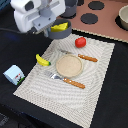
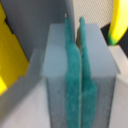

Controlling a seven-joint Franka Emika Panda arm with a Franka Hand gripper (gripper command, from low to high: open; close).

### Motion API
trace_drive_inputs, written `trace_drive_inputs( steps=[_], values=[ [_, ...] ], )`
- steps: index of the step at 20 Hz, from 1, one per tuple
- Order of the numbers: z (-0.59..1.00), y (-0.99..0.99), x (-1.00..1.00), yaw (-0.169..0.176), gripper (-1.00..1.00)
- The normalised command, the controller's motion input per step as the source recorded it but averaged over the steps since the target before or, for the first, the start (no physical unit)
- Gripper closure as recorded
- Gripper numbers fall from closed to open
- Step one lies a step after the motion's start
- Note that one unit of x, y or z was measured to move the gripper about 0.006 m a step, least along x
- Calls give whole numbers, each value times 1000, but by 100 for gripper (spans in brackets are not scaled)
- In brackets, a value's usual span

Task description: Interact with the objects in diverse but meaningful ways.

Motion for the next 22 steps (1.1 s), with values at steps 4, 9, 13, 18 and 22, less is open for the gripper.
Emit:
trace_drive_inputs(
  steps=[4,9,13,18,22],
  values=[
    [632,540,1000,0,100],
    [393,566,960,0,100],
    [276,576,929,0,100],
    [86,657,831,0,100],
    [55,703,813,0,100]
  ],
)
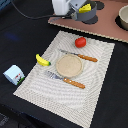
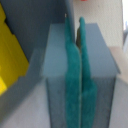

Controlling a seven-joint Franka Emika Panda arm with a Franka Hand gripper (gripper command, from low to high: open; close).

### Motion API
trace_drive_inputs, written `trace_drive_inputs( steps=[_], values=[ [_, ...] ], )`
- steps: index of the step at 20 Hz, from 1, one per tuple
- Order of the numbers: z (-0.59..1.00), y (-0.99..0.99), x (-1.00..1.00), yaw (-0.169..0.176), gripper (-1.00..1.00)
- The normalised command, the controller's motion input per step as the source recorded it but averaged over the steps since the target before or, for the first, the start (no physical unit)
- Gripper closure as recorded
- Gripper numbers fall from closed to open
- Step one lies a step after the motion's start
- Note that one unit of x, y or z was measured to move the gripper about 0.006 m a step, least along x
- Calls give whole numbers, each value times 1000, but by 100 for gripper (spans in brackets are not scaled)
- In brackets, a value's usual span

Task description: Interact with the objects in diverse but meaningful ways.

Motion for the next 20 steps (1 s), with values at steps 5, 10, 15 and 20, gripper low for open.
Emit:
trace_drive_inputs(
  steps=[5,10,15,20],
  values=[
    [93,722,798,0,100],
    [197,759,737,0,100],
    [210,737,622,1,100],
    [17,475,145,19,100]
  ],
)
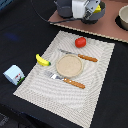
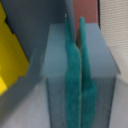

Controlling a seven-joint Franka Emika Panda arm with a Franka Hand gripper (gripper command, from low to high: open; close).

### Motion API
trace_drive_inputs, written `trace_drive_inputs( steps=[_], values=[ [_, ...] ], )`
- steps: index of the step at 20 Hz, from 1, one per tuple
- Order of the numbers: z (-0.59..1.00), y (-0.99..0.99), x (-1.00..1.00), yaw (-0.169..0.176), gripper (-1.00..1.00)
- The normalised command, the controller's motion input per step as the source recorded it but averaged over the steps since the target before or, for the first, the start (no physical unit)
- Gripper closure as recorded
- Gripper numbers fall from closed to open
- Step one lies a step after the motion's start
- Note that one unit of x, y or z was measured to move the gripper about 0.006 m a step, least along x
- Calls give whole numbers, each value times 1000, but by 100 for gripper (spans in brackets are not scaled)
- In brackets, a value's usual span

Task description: Interact with the objects in diverse but meaningful ways.

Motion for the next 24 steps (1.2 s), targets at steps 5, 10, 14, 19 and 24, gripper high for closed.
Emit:
trace_drive_inputs(
  steps=[5,10,14,19,24],
  values=[
    [-63,266,2,39,100],
    [-17,405,69,41,100],
    [0,560,201,36,100],
    [1,569,233,32,-100],
    [133,455,333,14,-100]
  ],
)
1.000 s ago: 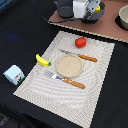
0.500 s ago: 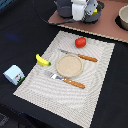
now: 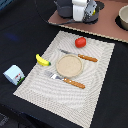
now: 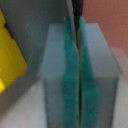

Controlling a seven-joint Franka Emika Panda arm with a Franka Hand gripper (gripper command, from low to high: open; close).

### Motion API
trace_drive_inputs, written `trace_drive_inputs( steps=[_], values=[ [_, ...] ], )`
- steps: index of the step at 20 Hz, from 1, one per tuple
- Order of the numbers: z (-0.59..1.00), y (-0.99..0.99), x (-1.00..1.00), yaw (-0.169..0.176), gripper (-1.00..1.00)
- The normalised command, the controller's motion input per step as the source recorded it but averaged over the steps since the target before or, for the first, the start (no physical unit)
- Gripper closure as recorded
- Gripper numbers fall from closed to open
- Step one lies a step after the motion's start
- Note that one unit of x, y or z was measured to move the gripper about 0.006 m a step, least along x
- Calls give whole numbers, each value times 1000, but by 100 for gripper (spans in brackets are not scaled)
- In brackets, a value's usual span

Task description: Interact with the objects in diverse but meaningful ways.

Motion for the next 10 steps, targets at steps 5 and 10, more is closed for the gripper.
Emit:
trace_drive_inputs(
  steps=[5,10],
  values=[
    [505,230,575,0,-100],
    [794,146,463,-7,-100]
  ],
)
